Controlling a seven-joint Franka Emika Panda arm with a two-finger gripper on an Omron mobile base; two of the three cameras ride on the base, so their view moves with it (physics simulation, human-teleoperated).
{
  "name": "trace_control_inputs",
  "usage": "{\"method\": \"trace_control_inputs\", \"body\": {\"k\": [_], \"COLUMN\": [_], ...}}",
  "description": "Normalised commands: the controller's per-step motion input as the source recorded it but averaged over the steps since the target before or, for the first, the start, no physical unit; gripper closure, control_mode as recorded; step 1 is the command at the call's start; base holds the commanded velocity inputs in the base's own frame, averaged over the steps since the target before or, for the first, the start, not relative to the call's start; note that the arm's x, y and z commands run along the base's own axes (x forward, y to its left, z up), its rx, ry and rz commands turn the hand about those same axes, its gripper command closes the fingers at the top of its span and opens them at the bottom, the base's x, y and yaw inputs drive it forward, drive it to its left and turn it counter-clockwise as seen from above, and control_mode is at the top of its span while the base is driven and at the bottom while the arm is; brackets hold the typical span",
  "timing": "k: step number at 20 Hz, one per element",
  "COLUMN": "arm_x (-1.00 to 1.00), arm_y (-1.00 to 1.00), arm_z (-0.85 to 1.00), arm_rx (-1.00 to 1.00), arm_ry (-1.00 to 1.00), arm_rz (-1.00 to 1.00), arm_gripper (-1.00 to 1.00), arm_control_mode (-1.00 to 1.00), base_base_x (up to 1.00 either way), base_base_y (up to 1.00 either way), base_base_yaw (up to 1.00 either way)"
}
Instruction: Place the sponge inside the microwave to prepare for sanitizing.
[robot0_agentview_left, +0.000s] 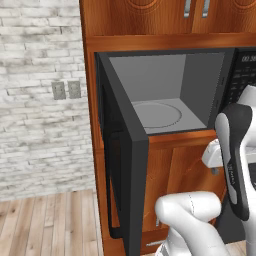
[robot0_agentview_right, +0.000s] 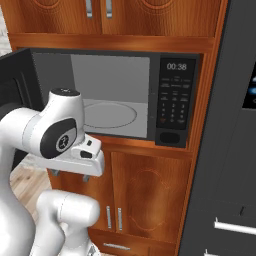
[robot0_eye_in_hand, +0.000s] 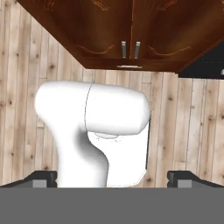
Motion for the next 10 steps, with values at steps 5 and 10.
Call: {"method": "trace_control_inputs", "body": {"k": [5, 10], "arm_x": [-0.01, 0.00], "arm_y": [0.00, 0.00], "arm_z": [0.00, 0.00], "arm_rx": [0.00, 0.00], "arm_ry": [0.00, 0.00], "arm_rz": [0.00, 0.00], "arm_gripper": [-1.00, -1.00], "arm_control_mode": [-1.00, 1.00], "base_base_x": [0.00, 0.00], "base_base_y": [0.00, 0.00], "base_base_yaw": [0.00, 0.00]}}
